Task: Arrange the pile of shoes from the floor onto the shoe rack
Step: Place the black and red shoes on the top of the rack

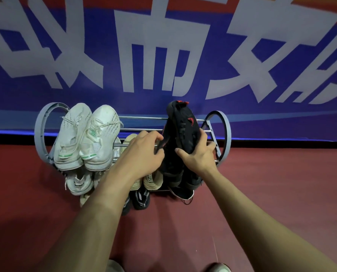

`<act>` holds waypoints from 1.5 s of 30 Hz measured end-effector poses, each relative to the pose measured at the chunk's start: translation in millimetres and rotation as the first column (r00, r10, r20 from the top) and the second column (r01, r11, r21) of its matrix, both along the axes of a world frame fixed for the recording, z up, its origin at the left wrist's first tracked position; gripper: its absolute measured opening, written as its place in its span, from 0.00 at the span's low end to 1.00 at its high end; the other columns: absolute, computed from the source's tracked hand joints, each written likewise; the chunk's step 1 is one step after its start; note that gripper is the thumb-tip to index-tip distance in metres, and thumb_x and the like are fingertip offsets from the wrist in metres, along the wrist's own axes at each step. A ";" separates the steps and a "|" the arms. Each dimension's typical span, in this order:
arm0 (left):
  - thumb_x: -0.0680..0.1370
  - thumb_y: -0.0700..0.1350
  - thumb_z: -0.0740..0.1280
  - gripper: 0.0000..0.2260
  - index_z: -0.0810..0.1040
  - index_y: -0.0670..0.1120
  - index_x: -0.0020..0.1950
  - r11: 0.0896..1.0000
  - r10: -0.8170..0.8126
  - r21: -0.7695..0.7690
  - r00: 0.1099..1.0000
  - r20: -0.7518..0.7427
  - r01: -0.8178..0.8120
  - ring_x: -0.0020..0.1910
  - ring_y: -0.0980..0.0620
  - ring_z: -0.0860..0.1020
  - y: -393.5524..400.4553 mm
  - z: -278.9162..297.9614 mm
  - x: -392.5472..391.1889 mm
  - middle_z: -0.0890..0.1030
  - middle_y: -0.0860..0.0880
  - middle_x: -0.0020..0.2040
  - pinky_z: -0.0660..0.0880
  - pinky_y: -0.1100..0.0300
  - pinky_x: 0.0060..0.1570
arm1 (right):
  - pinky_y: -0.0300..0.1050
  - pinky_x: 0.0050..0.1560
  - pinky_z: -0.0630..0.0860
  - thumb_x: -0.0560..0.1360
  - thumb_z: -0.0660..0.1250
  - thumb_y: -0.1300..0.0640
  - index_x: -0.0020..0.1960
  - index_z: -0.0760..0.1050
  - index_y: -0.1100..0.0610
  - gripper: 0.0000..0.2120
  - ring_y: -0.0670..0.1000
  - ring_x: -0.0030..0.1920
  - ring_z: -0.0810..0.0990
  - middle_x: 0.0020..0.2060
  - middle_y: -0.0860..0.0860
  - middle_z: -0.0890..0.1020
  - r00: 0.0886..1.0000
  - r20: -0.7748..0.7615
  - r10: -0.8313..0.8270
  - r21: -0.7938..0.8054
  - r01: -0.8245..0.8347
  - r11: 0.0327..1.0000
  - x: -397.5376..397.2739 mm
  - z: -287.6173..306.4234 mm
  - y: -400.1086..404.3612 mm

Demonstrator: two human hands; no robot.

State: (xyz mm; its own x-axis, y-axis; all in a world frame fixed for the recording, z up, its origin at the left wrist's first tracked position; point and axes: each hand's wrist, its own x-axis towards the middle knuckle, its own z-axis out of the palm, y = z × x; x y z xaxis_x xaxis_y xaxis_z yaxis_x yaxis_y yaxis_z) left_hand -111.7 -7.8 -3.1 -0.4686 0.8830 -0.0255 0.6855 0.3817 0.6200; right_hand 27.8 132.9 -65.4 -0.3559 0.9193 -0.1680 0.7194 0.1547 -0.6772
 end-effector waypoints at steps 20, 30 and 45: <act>0.80 0.51 0.65 0.18 0.72 0.54 0.69 0.996 -0.019 -0.085 1.000 0.009 0.020 0.65 0.50 0.72 -1.4 -3.2 -2.8 0.73 0.50 0.63 0.69 0.56 0.62 | 0.57 0.62 0.75 0.73 0.70 0.39 0.74 0.52 0.50 0.40 0.69 0.60 0.73 0.65 0.64 0.57 0.874 0.479 0.083 -0.098 -0.040 0.994 22.6 -14.8 3.5; 0.79 0.52 0.65 0.18 0.72 0.54 0.70 0.995 -0.013 -0.102 1.000 0.027 0.016 0.68 0.49 0.71 0.6 -3.8 -3.2 0.72 0.51 0.66 0.70 0.50 0.67 | 0.56 0.67 0.72 0.77 0.62 0.34 0.77 0.56 0.50 0.35 0.66 0.58 0.78 0.68 0.64 0.56 0.893 0.376 0.248 -0.110 -0.223 0.969 27.4 -9.7 -4.5; 0.79 0.53 0.65 0.17 0.72 0.55 0.68 0.995 -0.012 -0.096 0.999 0.036 0.015 0.67 0.50 0.71 0.8 -7.2 -9.6 0.72 0.51 0.65 0.71 0.50 0.66 | 0.55 0.50 0.79 0.73 0.74 0.54 0.77 0.54 0.47 0.40 0.61 0.61 0.68 0.67 0.57 0.62 0.462 0.853 0.244 0.303 -0.818 0.489 -30.8 29.4 110.2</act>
